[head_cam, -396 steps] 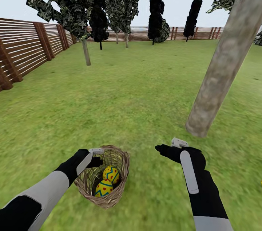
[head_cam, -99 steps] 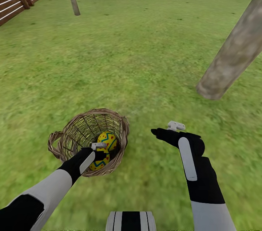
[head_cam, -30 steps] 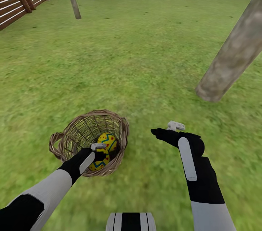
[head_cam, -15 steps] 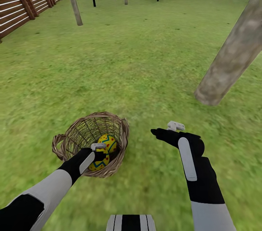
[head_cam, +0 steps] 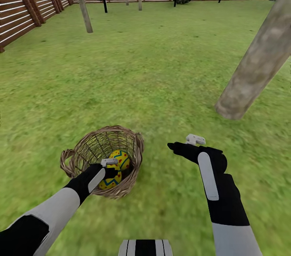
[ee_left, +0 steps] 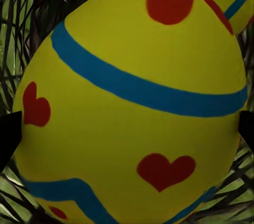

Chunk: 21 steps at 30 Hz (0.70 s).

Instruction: Take the three Easter eggs out of the wicker basket on the lawn in the garden, then place them on the lawn next to a single tree (choose any tree) so that all three eggs are next to the same tree and none are left in the basket.

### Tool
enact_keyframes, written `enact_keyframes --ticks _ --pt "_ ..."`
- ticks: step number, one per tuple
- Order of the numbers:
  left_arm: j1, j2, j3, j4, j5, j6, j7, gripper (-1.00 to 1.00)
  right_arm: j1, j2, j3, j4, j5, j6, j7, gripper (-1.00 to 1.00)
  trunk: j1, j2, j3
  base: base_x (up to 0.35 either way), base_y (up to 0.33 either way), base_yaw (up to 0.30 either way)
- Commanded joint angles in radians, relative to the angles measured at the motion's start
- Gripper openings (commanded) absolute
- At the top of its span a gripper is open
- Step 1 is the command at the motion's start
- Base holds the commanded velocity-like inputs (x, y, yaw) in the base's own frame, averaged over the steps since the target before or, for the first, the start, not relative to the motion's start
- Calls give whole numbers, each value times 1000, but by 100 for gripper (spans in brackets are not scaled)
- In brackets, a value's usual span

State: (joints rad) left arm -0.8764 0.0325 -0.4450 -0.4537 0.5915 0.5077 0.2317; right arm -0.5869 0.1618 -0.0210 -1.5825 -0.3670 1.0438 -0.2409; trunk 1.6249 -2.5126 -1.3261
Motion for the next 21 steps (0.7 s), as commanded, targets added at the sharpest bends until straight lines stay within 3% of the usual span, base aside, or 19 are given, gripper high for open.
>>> enact_keyframes --ticks 1,4,21 --pt "0 1 -8 -2 10 3 6 -100 -1 1 -1 -1 -10 3 -9 100 -1 0 3 0 0 0" --pt "0 1 -8 -2 10 6 3 -100 -1 1 -1 -1 -10 3 -10 100 -2 1 15 0 0 0" --pt "-1 8 -8 -2 10 23 -2 -100 -1 1 -1 -1 -9 3 -11 100 -4 2 30 0 0 0"
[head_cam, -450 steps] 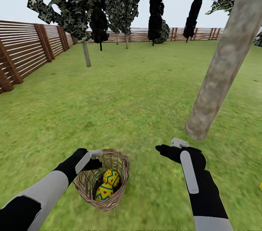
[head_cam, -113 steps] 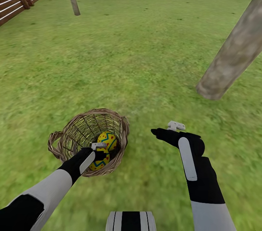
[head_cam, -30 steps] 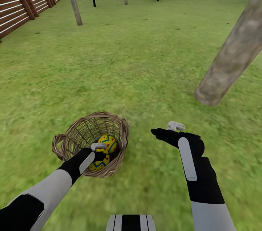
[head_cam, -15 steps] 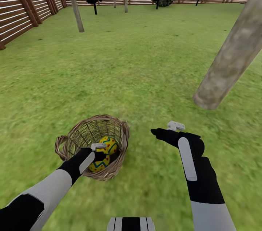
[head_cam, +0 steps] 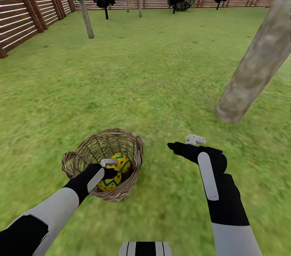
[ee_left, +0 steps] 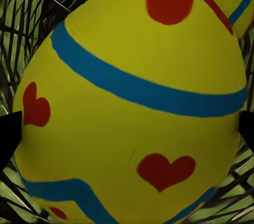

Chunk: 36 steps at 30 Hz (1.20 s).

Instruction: Take the three Easter eggs out of the wicker basket on the lawn in the garden, then place them on the lawn next to a single tree (choose any tree) so that all three eggs are next to the same tree and none are left in the basket.

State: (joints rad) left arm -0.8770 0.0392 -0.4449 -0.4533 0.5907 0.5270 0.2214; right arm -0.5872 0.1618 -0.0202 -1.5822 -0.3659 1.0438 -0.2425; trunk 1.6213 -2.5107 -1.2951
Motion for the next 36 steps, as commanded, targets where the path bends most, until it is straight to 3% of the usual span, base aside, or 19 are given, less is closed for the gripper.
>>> enact_keyframes --ticks 1,4,19,25,36 --pt "0 2 -8 -2 11 5 8 -100 -1 1 -1 -1 -10 3 -9 100 0 0 -1 0 0 0" --pt "0 4 -8 -3 11 9 8 -100 -1 1 -1 -1 -10 3 -9 100 0 0 -1 0 0 0" --pt "0 2 -8 -4 11 21 7 -100 -2 1 -1 -1 -10 3 -11 100 -7 3 57 0 0 0" --pt "0 2 -8 -13 11 34 8 -100 -2 1 -1 -1 -10 3 -11 100 -8 4 69 0 0 0" --pt "0 2 -8 -60 11 164 9 -100 -2 1 -1 2 -9 3 -16 100 -13 7 111 0 0 0"
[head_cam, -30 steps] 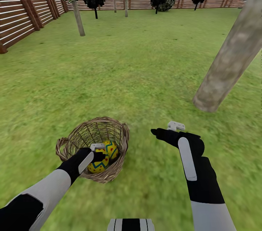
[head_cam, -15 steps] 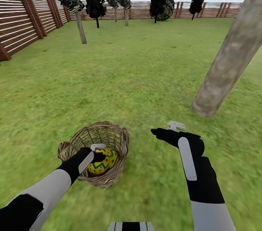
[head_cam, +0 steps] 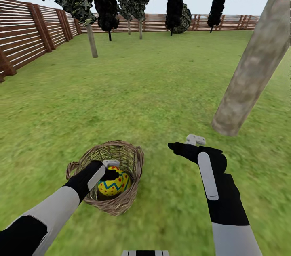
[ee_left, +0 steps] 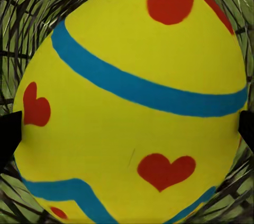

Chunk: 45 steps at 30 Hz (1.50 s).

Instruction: Take the three Easter eggs out of the wicker basket on the lawn in the garden, then place them on the lawn next to a single tree (choose any tree) so that all three eggs are next to the same tree and none are left in the basket.

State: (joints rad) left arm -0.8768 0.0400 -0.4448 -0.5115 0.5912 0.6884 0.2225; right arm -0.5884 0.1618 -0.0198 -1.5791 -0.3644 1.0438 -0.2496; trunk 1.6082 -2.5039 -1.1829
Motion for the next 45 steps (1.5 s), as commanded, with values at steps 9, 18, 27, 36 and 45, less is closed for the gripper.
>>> enact_keyframes --ticks 9,18,27,36,45 --pt "-1 3 -6 -51 12 42 8 -100 0 1 -2 5 -1 3 -10 100 -4 2 34 0 0 0" --pt "-1 3 -6 -67 12 105 8 -100 7 1 -3 5 2 3 -11 100 -8 4 69 0 0 0" --pt "-1 7 -5 -70 12 143 9 -100 10 1 -6 -1 -11 3 -3 100 -43 67 97 0 0 0" --pt "-1 9 -5 -70 13 257 9 -100 10 1 -5 5 -13 3 -4 100 -77 130 125 0 0 0" --pt "-1 10 -5 -68 19 278 12 -100 10 2 -1 14 -13 3 -3 100 -112 193 153 0 0 0"
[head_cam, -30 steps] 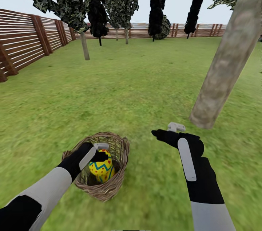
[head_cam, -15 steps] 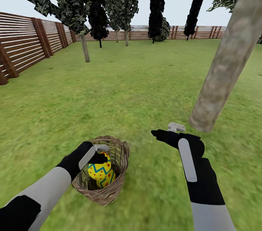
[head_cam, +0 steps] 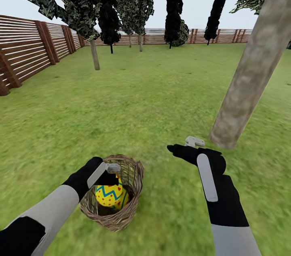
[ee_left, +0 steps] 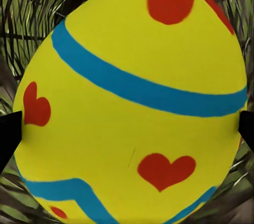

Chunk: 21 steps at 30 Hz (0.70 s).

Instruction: Take the three Easter eggs out of the wicker basket on the lawn in the garden, then place them on the lawn next to a single tree (choose any tree) so that all three eggs are next to the same tree and none are left in the basket.

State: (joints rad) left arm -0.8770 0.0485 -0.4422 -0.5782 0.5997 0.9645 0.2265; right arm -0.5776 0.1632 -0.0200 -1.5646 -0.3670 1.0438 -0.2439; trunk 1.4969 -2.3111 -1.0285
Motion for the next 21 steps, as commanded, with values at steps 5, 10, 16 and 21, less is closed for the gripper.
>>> enact_keyframes --ticks 5,10,16,21 --pt "0 1 -7 -2 11 2 8 -100 -1 1 -1 -1 -12 3 -8 100 -19 35 15 0 0 0" --pt "0 0 -7 -1 11 13 8 -100 -1 1 -4 -2 -13 3 -8 100 -39 70 30 0 0 0" --pt "0 1 -7 0 11 14 11 -100 1 1 -3 -2 -44 3 -7 100 -62 112 49 -1 0 0" --pt "0 1 -7 -1 11 15 12 -100 0 1 -4 0 -71 3 -8 100 -81 147 65 -59 -9 0"
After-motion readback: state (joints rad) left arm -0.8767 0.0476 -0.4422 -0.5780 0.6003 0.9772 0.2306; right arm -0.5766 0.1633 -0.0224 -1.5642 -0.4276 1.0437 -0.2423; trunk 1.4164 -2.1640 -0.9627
